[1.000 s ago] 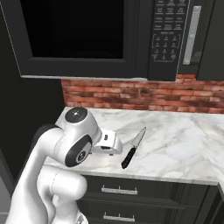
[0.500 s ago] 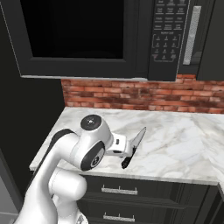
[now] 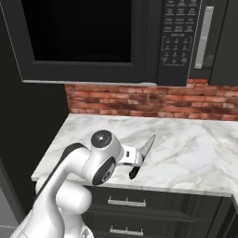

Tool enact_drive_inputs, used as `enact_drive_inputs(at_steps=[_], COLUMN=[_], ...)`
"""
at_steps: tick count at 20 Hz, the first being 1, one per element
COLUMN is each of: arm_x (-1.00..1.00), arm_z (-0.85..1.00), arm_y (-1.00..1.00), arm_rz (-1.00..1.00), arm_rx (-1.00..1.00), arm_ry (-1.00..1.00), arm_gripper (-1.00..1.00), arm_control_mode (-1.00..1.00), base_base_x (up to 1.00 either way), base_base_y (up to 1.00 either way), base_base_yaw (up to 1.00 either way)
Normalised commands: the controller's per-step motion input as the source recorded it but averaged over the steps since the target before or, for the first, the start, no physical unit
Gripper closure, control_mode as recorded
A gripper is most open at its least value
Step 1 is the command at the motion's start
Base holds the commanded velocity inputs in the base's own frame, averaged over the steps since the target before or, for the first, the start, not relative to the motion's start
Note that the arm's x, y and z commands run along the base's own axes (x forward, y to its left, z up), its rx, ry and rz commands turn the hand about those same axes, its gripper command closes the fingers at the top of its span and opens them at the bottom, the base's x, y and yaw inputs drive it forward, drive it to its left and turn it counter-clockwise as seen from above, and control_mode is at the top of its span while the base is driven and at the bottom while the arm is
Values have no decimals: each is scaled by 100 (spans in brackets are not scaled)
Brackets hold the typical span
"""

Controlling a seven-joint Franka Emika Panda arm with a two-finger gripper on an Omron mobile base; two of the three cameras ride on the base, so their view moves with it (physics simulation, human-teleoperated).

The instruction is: Move the cutting board and knife to the sink. Then move spray from the cabinet to the counter.

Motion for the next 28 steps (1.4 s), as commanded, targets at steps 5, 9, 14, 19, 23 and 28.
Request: enact_drive_inputs(at_steps=[5,9,14,19,23,28], arm_x=[40,38,34,27,17,12], arm_z=[-19,-2,-5,-11,-16,-21], arm_y=[0,-8,-8,-12,-20,-24], arm_rz=[0,0,0,0,0,0], arm_rx=[0,1,1,1,1,2], arm_ry=[1,10,10,9,3,2], arm_gripper=[-100,-100,-100,-100,-100,-100], arm_control_mode=[-100,-100,-100,-100,-100,-100], base_base_x=[0,0,0,0,0,0], base_base_y=[0,0,0,0,0,0], base_base_yaw=[0,0,0,0,0,0])
